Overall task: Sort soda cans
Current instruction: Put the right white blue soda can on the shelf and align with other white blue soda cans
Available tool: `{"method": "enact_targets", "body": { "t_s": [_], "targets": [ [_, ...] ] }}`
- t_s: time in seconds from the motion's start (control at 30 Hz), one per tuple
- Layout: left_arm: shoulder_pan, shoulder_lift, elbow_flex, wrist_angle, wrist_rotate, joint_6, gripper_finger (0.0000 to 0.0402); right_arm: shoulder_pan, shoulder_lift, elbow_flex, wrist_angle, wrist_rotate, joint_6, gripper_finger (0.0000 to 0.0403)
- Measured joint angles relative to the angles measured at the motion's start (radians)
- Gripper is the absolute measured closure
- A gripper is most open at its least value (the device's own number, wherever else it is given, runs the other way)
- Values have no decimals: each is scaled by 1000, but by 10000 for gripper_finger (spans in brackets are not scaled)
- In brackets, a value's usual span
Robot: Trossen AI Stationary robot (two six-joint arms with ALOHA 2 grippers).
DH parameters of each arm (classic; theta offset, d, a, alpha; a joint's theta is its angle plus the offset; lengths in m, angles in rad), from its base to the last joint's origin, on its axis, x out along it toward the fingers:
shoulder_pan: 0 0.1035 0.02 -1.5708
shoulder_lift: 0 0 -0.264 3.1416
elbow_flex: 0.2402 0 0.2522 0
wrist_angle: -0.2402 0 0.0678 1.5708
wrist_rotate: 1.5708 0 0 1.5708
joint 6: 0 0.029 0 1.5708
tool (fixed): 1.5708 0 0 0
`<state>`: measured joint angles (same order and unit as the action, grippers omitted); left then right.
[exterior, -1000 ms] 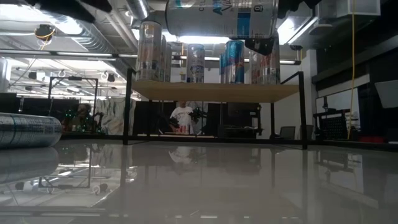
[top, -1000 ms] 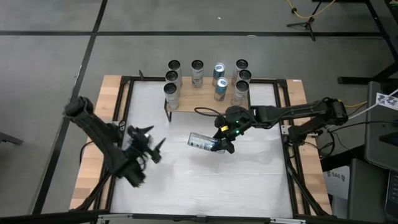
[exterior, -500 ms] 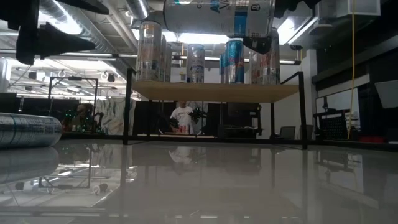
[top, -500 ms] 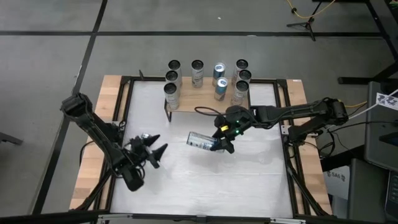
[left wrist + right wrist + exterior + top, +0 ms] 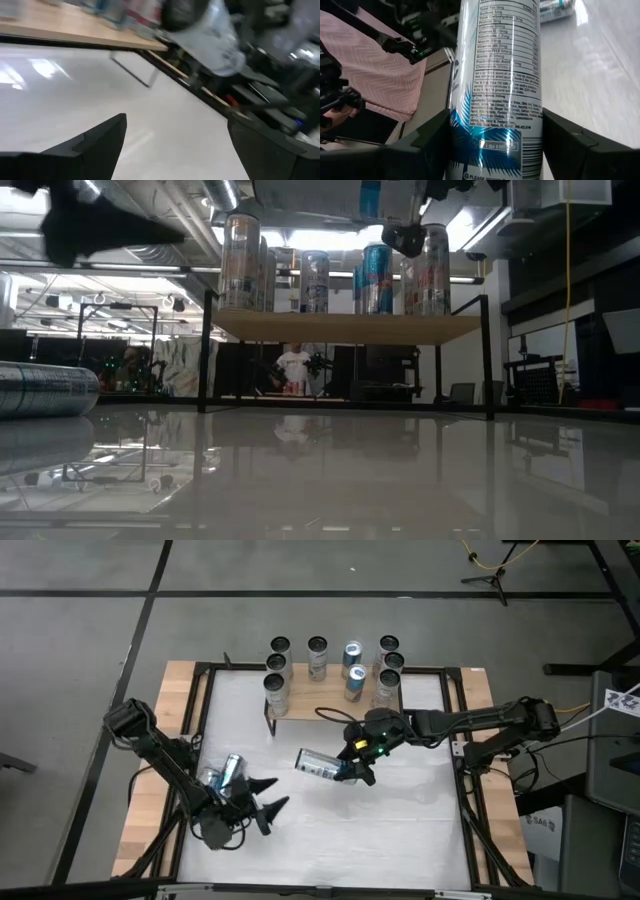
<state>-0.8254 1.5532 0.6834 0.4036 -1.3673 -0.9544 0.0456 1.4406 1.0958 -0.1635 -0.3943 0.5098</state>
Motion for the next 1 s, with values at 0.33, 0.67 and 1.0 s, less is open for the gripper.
{"method": "enact_targets", "body": {
  "t_s": [0.33, 0.67, 1.0],
  "targets": [
    [133, 0, 0, 590, 324, 740, 59, 0, 0, 0, 90, -18, -19, 152],
    [161, 0, 0, 773, 365, 987, 59, 0, 0, 0, 263, -88, -23, 151],
    [214, 0, 1, 932, 464, 1146, 59, 0, 0, 0, 369, -113, -74, 151]
  ]
}}
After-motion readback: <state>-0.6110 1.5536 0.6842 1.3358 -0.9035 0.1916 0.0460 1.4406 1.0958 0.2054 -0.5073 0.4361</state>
